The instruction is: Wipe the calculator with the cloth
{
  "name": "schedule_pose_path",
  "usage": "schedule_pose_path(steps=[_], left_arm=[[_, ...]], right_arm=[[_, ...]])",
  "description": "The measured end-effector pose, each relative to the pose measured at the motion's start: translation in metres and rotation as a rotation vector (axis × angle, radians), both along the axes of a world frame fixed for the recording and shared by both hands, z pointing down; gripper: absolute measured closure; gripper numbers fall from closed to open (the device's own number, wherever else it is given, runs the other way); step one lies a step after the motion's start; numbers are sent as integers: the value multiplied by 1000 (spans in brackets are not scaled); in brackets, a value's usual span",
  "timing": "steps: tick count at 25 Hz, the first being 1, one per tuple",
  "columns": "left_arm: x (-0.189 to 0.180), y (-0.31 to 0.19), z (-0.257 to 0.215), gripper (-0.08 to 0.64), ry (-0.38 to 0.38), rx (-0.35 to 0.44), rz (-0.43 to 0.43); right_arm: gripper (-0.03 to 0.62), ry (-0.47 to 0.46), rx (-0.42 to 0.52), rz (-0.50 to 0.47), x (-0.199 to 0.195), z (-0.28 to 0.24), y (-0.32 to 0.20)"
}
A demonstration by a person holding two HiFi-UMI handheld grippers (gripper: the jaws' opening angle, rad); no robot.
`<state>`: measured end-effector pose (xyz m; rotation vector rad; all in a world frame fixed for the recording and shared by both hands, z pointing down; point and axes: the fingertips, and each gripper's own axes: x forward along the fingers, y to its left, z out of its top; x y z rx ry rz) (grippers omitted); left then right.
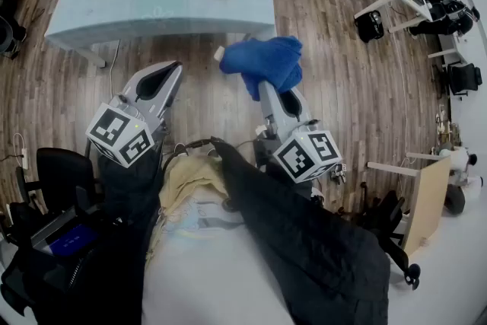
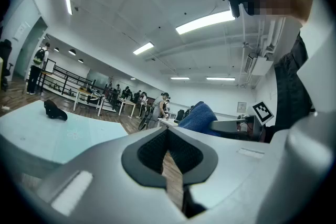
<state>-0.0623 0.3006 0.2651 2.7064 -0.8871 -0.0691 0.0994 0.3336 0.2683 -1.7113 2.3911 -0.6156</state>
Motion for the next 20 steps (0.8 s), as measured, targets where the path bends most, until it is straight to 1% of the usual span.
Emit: schedule_pose_path(steps=[9,20], left_arm=[[-2,0,10,561,0,-4,-1],[-15,9,15,561,3,-13,4]], right_arm=[[502,4,-6,-8,-3,5,0],[502,3,-14,-3,-18,7,8]])
